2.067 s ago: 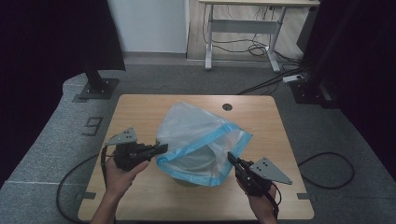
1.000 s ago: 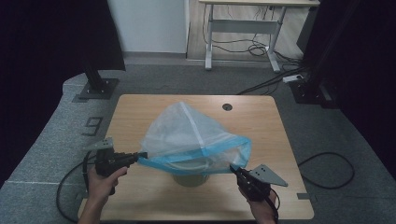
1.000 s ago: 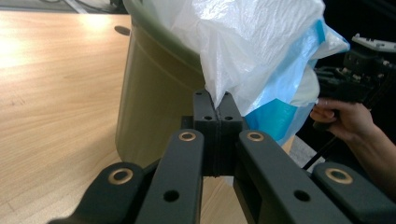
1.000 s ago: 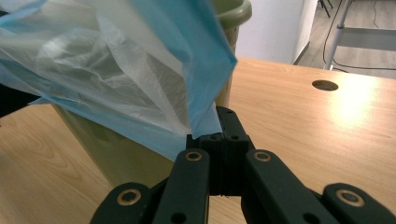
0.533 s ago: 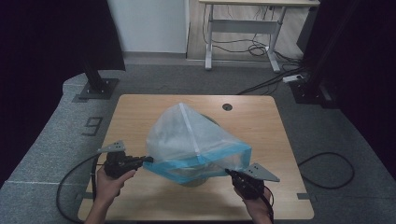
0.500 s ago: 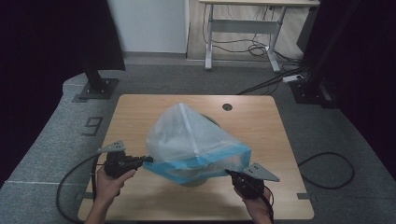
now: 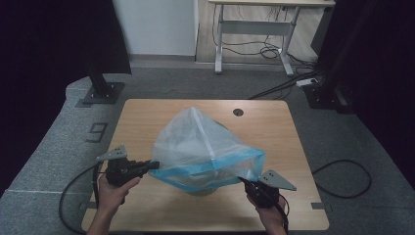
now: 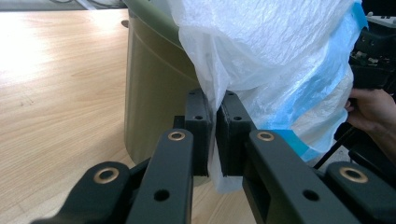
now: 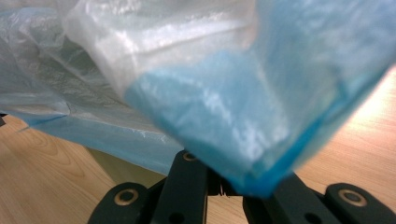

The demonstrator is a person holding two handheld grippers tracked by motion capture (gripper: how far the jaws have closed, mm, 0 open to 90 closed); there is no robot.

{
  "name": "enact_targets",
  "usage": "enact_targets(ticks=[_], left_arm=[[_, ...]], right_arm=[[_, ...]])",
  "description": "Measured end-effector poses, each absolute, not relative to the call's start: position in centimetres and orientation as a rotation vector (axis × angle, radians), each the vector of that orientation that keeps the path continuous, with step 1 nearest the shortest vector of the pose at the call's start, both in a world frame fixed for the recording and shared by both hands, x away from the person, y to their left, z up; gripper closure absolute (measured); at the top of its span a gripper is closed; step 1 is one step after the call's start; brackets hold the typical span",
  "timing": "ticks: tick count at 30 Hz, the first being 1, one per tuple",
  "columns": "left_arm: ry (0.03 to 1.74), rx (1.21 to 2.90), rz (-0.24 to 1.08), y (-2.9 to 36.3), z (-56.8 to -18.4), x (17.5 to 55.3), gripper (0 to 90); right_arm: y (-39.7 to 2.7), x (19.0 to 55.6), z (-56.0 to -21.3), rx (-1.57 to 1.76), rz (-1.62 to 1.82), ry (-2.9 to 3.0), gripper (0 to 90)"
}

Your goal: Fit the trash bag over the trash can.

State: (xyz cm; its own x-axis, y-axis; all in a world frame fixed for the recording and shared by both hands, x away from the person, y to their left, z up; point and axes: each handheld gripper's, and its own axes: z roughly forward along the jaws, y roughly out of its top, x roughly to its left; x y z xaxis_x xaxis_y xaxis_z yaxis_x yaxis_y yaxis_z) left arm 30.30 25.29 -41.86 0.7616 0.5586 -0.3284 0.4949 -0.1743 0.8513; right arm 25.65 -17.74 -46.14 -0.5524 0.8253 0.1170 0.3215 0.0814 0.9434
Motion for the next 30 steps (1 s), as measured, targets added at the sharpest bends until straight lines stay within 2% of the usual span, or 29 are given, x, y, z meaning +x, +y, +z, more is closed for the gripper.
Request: enact_targets(ticks=[7, 9, 11, 13, 15, 16, 18, 22, 30], left_arm=[[0.812, 1.82, 0.071, 25.1, -42.0, 30.3, 83.2], [0.811, 1.824, 0.083, 25.0, -41.9, 30.2, 80.6], [0.83, 1.816, 0.142, 25.0, -41.7, 30.0, 70.2], [0.844, 1.808, 0.178, 25.1, -41.4, 29.7, 50.1], [0.845, 1.816, 0.204, 25.1, -41.0, 29.5, 35.1], [0.839, 1.816, 0.219, 25.2, -40.7, 29.3, 29.7], [0.815, 1.805, 0.227, 25.4, -40.1, 29.0, 25.4], [0.776, 1.797, 0.259, 25.7, -38.8, 28.2, 20.1], [0.714, 1.811, 0.346, 24.3, -36.2, 27.5, 20.3]], right_arm=[[-17.9, 25.5, -46.0, 1.126, 1.485, 1.907, 87.3], [-17.9, 25.4, -46.0, 1.13, 1.487, 1.905, 86.6], [-18.0, 25.4, -46.0, 1.13, 1.49, 1.902, 85.1], [-18.1, 25.2, -46.0, 1.125, 1.494, 1.897, 83.1], [-18.2, 25.1, -45.9, 1.119, 1.499, 1.892, 82.5], [-18.2, 25.1, -45.8, 1.116, 1.498, 1.891, 82.5], [-18.3, 25.0, -45.7, 1.115, 1.5, 1.888, 82.6], [-18.4, 25.0, -45.4, 1.115, 1.502, 1.877, 82.9], [-18.3, 25.0, -45.4, 1.117, 1.502, 1.88, 83.1]])
